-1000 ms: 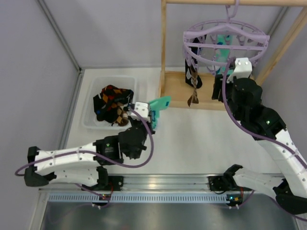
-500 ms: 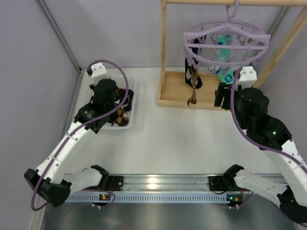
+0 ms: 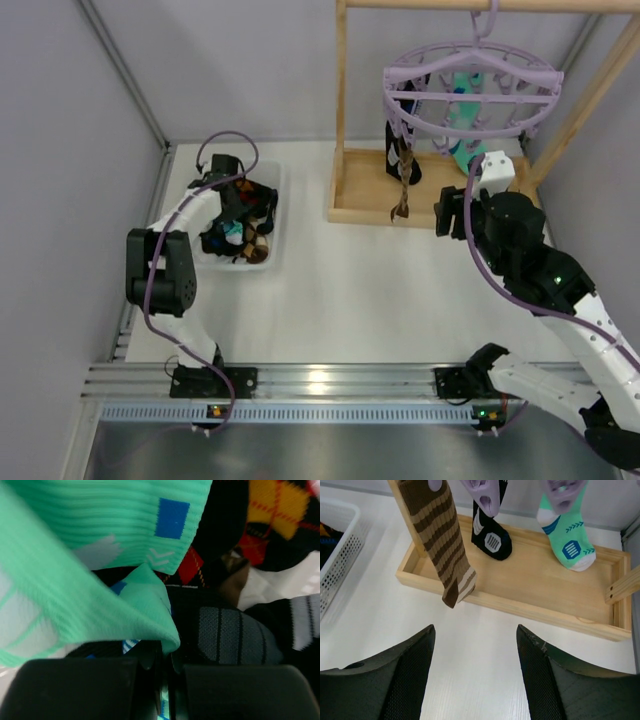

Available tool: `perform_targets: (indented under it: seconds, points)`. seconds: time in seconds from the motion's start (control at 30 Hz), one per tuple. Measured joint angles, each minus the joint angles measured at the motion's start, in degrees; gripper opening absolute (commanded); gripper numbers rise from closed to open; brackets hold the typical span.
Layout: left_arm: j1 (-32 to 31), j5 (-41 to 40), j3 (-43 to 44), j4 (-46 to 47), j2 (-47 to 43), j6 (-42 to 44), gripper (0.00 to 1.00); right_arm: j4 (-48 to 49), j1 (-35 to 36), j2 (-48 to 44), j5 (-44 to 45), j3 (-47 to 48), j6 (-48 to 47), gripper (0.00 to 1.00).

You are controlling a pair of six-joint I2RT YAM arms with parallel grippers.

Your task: Remove the socks clipped to the hanger

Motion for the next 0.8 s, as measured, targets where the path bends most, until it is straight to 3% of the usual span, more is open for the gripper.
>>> perform_targets:
  seconds: [0.17, 0.3, 0.33, 0.4, 0.43, 0.53, 0.8]
  points:
    - [-0.09, 1.4, -0.02, -0.13, 3.04, -2.29, 0.02, 0.68, 0.02, -0.22, -1.66, -2.56, -0.33, 0.64]
    - [-0.09, 1.73, -0.92, -0.13, 1.22, -3.02, 0.28, 0.7, 0.02, -1.01, -2.47, -3.26, -0.35, 0.69]
    - [-0.09, 2.05, -1.57, -0.28, -0.11, -3.19, 0.43, 0.72, 0.02, -1.4, -2.38, -3.23, -0.28, 0.71]
    - [-0.11, 3.17, -2.71, -1.16, -3.98, -2.95, 0.63, 0.7, 0.02, -2.4, -1.49, -3.26, 0.11, 0.73]
    - [-0.11, 3.72, -2.97, -1.62, -6.43, -2.8, 0.79, 0.7, 0.02, -2.89, -0.74, -3.26, 0.35, 0.74]
    - [-0.24, 4.98, -3.02, -1.7, -14.62, -2.32, 0.98, 0.85, 0.02, -3.82, 0.96, -3.37, 1.2, 0.75]
    - [-0.92, 10.67, -3.41, -1.36, -33.88, -1.29, 0.98, 2.62, 0.02, -2.75, 1.14, -6.25, 2.89, 0.85]
